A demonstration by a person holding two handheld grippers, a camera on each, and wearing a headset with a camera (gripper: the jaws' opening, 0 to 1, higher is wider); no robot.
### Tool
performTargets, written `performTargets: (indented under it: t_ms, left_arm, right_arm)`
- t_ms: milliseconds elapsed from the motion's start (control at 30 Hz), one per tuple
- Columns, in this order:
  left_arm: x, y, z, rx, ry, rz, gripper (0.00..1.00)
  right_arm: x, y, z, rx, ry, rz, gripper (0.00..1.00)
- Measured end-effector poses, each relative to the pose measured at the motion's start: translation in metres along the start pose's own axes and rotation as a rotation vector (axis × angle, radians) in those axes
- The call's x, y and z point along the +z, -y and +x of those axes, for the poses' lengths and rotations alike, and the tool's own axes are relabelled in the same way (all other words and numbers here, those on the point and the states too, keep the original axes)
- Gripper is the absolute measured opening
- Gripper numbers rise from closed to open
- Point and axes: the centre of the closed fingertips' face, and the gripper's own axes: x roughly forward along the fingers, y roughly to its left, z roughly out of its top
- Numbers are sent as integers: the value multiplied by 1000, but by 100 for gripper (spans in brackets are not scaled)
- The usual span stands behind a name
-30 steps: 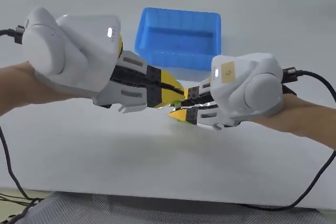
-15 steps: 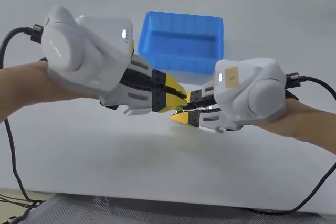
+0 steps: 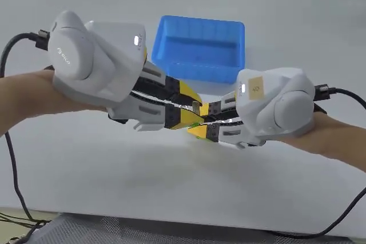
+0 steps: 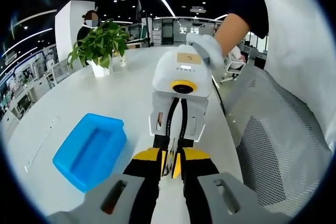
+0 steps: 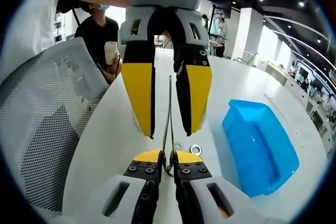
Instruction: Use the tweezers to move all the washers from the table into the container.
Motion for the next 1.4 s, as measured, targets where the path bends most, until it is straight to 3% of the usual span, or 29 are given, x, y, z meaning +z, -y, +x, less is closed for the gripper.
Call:
performTargets:
  t_ms: [433, 667, 767, 933, 1100, 1400]
  left_arm:
    - [-1, -4, -15, 46, 9, -37, 29]
    - [-8, -13, -32, 129, 21, -112, 47]
    - [-11, -17, -39, 165, 18, -121, 50]
    - [-12, -24, -52, 233, 40, -157, 63]
    - [-10, -24, -66, 281, 68, -174, 67]
    - [-29, -26, -85, 342, 70, -237, 74]
  right_arm:
    - [7, 4, -3, -14, 25, 13, 9]
    - [6, 12, -11, -30, 26, 19, 9]
    - [7, 16, -18, -40, 25, 19, 9]
    - [20, 22, -31, -55, 41, 18, 10]
    - [32, 29, -40, -71, 66, 10, 10]
    - [58, 45, -51, -82, 83, -41, 10]
